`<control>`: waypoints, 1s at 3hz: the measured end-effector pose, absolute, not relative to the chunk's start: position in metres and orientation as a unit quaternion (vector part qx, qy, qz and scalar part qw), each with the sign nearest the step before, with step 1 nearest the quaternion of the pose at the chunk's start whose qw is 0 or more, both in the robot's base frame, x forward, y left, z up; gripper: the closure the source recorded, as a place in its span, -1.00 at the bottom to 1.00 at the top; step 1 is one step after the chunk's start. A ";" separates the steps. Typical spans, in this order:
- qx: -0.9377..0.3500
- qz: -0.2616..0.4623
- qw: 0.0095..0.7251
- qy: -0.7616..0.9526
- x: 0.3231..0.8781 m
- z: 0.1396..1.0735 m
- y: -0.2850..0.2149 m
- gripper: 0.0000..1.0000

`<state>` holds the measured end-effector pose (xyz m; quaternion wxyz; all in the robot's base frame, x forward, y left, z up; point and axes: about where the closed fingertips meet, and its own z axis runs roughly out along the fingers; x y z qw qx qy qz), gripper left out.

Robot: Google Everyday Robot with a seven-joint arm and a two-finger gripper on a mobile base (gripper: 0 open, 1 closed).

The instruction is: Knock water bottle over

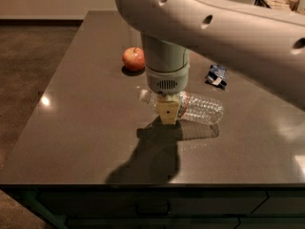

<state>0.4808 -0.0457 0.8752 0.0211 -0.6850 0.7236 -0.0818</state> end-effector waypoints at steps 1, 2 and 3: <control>-0.692 -0.081 0.015 0.717 0.484 0.868 -0.047 -0.73; -0.691 -0.063 0.026 0.720 0.483 0.863 -0.051 -1.00; -0.691 -0.060 0.027 0.720 0.482 0.862 -0.051 -1.00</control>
Offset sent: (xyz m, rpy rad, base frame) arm -0.0016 -0.0109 -0.0183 0.0866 0.0454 0.0108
